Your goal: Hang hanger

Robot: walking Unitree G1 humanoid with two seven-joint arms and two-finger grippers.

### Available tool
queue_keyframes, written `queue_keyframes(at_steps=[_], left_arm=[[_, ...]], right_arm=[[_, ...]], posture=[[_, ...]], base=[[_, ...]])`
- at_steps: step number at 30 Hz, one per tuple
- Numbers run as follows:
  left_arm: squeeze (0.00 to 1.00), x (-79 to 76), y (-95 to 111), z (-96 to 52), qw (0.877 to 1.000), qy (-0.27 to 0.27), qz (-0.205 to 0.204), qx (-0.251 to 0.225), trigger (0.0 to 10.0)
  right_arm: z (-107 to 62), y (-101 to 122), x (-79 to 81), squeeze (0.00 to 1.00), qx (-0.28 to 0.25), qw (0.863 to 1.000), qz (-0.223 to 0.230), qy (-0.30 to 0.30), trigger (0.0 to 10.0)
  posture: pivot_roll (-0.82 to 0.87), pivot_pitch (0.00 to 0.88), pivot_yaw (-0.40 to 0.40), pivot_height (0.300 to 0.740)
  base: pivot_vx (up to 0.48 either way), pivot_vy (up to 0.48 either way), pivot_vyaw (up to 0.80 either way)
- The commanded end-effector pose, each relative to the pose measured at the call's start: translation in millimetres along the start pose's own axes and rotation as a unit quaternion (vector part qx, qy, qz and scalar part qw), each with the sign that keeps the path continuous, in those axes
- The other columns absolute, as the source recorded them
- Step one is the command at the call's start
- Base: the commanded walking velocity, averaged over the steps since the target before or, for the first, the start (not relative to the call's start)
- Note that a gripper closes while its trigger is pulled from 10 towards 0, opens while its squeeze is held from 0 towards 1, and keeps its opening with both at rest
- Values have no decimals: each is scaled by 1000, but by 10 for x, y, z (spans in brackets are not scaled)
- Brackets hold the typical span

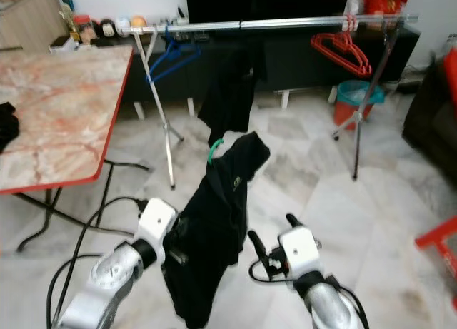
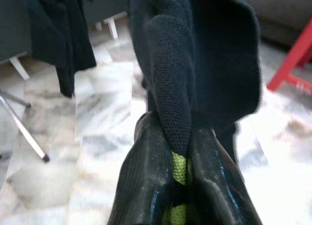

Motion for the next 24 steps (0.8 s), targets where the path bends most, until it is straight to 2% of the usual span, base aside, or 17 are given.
queue_keyframes(at_steps=[1,10,20,24], left_arm=[[0,-33,108,12,1000,-9,7,-21,10000],[0,-30,113,1,1000,-12,7,-22,10000],[0,-59,128,9,999,-24,15,-22,10000],[0,-105,133,3,999,-38,12,-21,10000]], right_arm=[[9,54,-19,0,-8,1000,-4,3,10000],[59,125,58,0,-18,1000,-11,23,10000],[62,130,91,0,-17,999,-21,34,10000],[77,104,34,0,-6,1000,-27,9,10000]], posture=[[20,0,27,740],[28,0,21,740],[33,0,16,740],[35,0,13,740]], base=[[-307,0,0],[-304,0,0],[0,0,0],[0,0,0]])
Point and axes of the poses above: a point about 5 cm out from each wrist's last joint towards the gripper, its own z axis pointing out of the wrist towards the gripper, its own y axis along the axis of the wrist's last joint, x = y × z, the point moved 3 cm from there along z, pointing out of the wrist towards the gripper, and after that the axes turned 13 degrees about -z, right-handed, at the moved point
